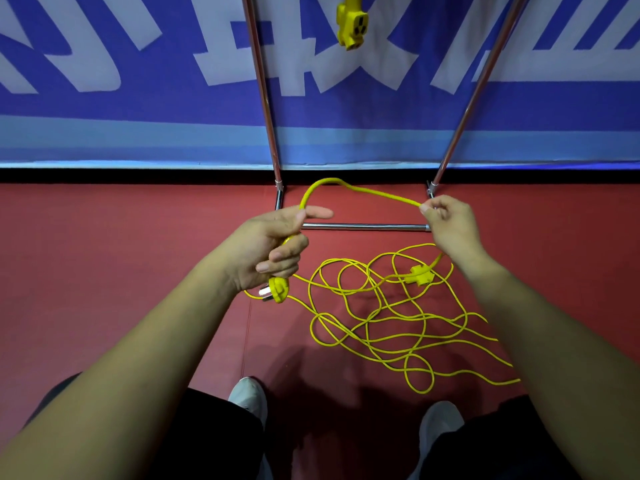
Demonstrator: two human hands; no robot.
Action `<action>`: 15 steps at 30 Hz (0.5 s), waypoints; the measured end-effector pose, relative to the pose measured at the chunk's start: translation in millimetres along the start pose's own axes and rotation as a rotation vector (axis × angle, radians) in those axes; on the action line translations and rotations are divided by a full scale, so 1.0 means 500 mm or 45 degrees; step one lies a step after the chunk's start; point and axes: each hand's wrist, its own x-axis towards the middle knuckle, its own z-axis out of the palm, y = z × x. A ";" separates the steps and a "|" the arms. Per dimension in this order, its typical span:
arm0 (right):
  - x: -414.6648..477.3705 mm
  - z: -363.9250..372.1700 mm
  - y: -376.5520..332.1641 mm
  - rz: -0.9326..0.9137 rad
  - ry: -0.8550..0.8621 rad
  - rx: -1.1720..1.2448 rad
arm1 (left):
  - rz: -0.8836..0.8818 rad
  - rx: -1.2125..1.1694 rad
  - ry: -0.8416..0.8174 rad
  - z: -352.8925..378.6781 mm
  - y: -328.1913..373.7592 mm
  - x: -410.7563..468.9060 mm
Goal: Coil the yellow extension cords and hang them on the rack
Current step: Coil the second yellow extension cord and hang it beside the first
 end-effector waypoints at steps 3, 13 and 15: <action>0.000 0.001 -0.014 -0.029 -0.006 -0.056 | 0.112 -0.009 0.033 0.004 0.005 -0.002; -0.020 0.017 0.047 0.133 -0.464 -0.162 | 0.482 -0.146 0.344 -0.022 0.037 0.004; -0.020 0.014 0.050 0.119 -0.450 -0.128 | 0.492 -0.216 0.352 -0.016 0.042 0.003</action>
